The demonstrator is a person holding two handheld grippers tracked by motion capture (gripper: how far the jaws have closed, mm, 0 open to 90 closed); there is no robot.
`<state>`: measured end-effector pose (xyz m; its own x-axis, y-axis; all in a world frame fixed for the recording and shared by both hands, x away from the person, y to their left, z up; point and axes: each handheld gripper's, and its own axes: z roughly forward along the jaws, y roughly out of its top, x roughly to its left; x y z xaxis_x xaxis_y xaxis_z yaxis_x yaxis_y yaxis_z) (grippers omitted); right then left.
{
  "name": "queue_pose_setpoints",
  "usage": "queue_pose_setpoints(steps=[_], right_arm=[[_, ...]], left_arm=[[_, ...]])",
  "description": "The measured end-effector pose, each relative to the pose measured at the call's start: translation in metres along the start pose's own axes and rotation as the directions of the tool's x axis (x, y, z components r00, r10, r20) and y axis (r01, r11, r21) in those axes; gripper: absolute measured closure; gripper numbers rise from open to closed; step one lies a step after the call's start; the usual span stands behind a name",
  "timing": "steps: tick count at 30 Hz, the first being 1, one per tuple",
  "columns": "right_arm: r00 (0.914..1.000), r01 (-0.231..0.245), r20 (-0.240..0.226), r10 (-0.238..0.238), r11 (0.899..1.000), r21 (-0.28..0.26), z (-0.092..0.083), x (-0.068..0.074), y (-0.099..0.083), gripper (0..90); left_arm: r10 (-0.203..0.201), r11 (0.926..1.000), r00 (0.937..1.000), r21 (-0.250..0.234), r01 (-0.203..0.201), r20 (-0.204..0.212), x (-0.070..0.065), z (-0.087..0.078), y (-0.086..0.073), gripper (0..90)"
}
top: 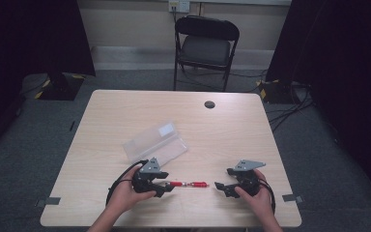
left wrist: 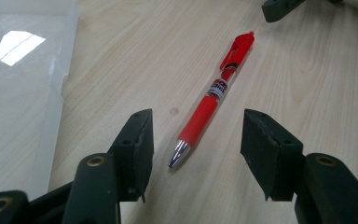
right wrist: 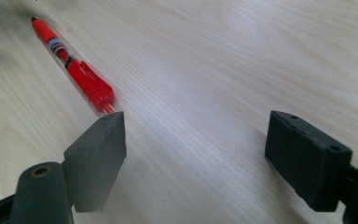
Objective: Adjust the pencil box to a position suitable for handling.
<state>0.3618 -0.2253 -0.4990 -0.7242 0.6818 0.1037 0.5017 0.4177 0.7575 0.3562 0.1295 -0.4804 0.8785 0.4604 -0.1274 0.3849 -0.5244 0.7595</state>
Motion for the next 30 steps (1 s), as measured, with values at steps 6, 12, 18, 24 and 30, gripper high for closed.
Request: queue_pose_setpoints(steps=[6,12,18,24,30], right_arm=[[0.9957,0.072,0.055,-0.074,0.997,0.029,0.002,0.006,0.000,19.3],[0.9942,0.083,0.066,-0.085,0.996,0.034,0.003,0.008,0.000,18.5],[0.9942,0.083,0.066,-0.085,0.996,0.034,0.003,0.008,0.000,18.5],[0.9942,0.082,0.066,-0.084,0.996,0.034,0.003,0.008,0.000,18.5],[0.9941,0.081,0.070,-0.083,0.996,0.033,0.003,0.009,0.000,18.6]], left_arm=[[0.018,0.9994,0.9998,0.030,-0.018,-0.002,-0.001,0.008,-0.001,46.3],[0.034,0.9986,0.9994,0.040,-0.034,-0.001,0.001,0.013,-0.004,48.5],[0.047,0.9983,0.9989,0.033,-0.047,0.000,0.002,0.016,-0.005,52.9],[0.071,0.9970,0.9974,0.031,-0.071,-0.006,0.002,0.017,-0.004,58.7],[0.105,0.9939,0.9945,0.034,-0.104,-0.007,0.002,0.021,-0.002,58.7]])
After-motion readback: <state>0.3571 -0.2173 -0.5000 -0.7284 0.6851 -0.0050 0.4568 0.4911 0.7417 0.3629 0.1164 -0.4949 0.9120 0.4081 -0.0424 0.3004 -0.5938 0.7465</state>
